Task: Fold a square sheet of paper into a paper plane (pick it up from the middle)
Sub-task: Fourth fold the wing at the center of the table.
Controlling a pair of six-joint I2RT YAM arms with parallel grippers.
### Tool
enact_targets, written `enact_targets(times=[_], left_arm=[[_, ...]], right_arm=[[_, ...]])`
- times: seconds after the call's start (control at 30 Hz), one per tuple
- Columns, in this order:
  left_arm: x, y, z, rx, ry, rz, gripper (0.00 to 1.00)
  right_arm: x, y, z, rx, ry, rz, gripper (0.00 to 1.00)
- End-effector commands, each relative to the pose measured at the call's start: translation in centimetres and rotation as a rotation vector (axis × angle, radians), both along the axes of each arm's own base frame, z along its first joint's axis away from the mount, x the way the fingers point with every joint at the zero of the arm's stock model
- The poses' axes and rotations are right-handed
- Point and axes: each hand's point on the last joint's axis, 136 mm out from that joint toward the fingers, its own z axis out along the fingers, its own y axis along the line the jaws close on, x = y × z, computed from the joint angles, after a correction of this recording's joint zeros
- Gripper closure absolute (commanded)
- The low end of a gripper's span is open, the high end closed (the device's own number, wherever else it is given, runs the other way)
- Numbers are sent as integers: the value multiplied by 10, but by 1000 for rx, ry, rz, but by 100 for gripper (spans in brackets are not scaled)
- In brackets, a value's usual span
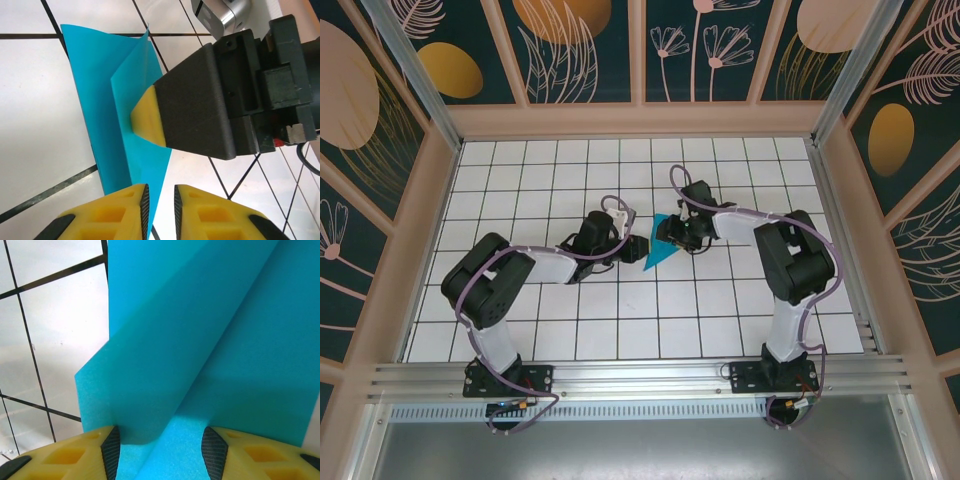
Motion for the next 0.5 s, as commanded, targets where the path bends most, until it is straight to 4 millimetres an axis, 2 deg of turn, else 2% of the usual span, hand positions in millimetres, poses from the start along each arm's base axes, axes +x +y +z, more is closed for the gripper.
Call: enact_targets(times=[0.0, 0.13, 0.47], left_arm=[[-2, -7, 6, -71, 10, -25, 78], [-1, -14, 1, -83, 25, -46, 81], [3, -22, -8, -76, 44, -71, 82]], right_arm=[[-23, -40, -58, -227, 139, -61, 46], [-25, -42, -62, -248, 155, -65, 43], [-29, -44, -70, -275, 187, -80, 42]])
